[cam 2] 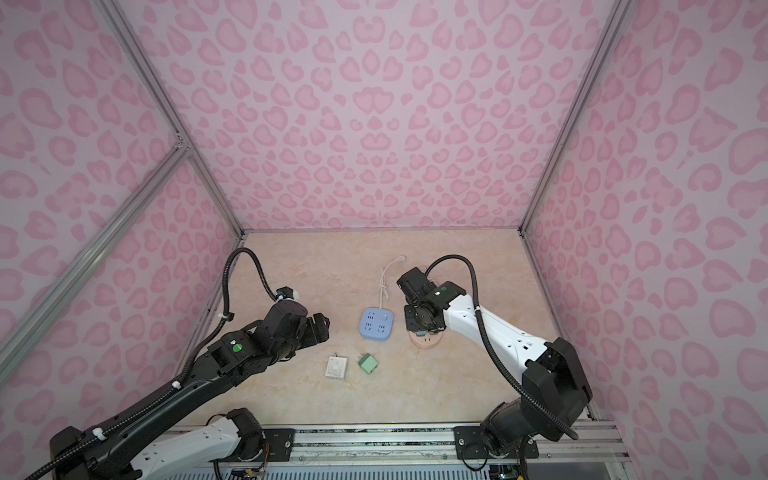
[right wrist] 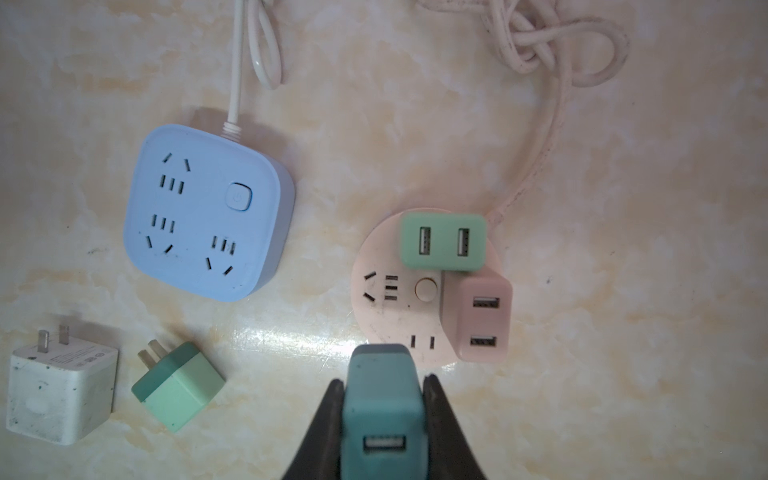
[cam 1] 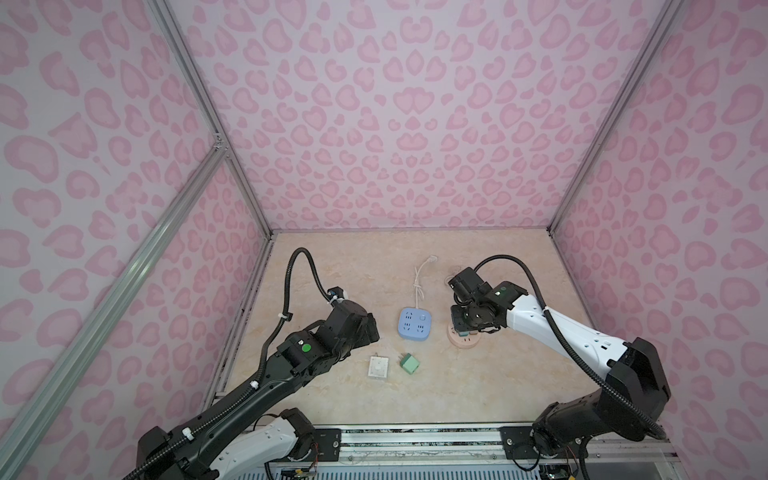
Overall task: Insert the plug
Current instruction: 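Lower the teal adapter with the right gripper over the pink round strip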
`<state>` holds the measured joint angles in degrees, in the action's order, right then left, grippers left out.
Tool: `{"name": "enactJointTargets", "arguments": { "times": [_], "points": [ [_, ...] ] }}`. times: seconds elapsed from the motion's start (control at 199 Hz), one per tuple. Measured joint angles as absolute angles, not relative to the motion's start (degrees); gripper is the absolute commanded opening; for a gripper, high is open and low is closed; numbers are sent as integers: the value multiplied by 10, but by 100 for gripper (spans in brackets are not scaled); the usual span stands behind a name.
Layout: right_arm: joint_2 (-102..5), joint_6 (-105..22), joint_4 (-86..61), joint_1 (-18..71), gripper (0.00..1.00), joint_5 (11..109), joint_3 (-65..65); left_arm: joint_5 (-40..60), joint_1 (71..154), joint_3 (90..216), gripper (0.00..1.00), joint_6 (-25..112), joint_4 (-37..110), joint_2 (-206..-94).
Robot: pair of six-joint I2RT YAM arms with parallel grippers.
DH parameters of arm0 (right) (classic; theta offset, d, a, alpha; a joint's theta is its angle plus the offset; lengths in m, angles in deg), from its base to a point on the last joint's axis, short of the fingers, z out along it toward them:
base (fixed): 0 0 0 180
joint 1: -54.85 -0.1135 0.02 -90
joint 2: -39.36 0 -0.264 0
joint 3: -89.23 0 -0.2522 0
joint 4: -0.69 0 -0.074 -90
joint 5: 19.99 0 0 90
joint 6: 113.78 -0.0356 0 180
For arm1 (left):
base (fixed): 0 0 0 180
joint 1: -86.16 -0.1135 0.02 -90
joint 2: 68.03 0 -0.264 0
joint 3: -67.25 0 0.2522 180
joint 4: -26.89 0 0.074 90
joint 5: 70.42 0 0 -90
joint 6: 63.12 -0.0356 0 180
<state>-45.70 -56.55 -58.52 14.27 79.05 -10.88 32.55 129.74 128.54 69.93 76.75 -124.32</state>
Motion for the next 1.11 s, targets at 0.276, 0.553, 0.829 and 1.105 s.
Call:
{"name": "enactJointTargets", "arguments": {
  "times": [0.276,0.553,0.829,1.105],
  "points": [
    [-476,-565,-551,150,0,805,-119,322,1297,1285,90,704,756,-1245],
    [-501,-565,-517,151,0,816,-137,319,1297,1285,90,708,754,-1246],
    [-511,-566,-486,151,0,830,-148,312,1297,1279,90,714,746,-1250],
    [-518,-572,-472,151,0,831,-153,306,1297,1275,90,718,739,-1252]
  ]
}}
